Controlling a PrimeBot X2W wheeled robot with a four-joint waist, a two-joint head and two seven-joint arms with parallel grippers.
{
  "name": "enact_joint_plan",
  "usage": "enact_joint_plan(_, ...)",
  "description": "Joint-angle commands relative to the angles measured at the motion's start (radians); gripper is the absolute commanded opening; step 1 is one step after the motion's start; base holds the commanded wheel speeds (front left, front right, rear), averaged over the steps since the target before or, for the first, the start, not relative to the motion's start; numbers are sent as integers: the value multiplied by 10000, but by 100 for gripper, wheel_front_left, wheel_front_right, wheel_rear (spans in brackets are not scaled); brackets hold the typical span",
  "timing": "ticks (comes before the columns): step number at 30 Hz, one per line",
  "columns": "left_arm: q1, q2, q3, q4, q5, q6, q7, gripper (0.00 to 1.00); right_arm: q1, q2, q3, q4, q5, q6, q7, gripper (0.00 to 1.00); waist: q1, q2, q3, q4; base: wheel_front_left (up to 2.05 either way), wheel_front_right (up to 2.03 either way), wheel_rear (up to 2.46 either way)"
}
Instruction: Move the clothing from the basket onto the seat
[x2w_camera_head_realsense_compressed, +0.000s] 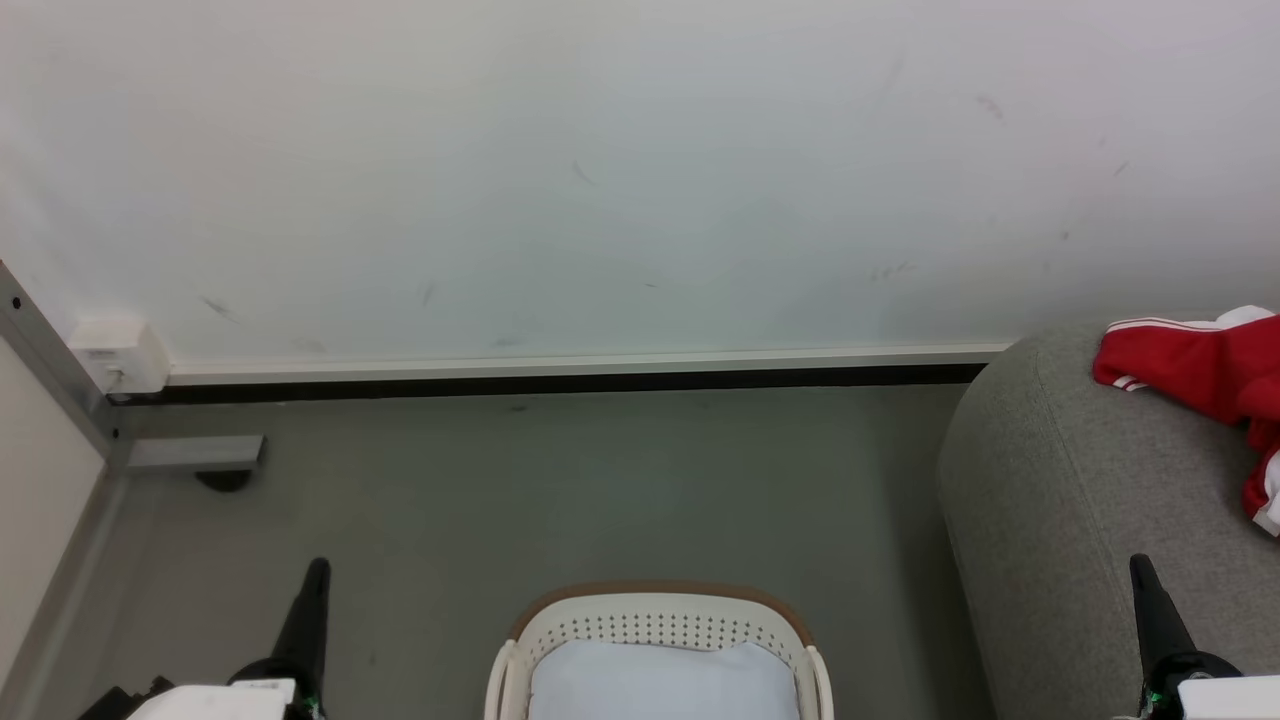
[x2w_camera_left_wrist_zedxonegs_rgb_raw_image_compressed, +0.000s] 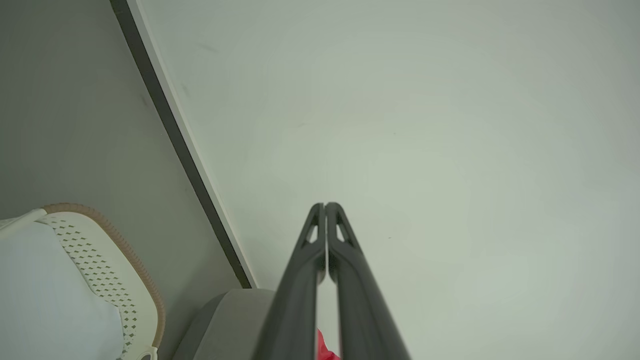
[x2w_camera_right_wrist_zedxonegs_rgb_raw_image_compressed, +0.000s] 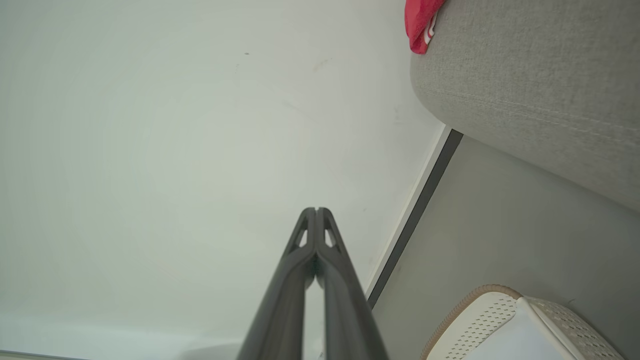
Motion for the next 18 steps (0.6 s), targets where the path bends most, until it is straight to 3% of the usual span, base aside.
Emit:
enact_joint_plan(1, -166, 46, 57, -64, -239, -65, 76, 0, -197, -101, -40, -96, 297, -17, 75, 0, -1, -1, 14, 0, 0, 0, 0)
enact_joint_plan(18, -333, 44, 126, -122, -1472, -71, 396, 0, -306, -108, -113, -258, 1513, -20, 395, 0, -1, -1, 143, 1, 0, 0, 0)
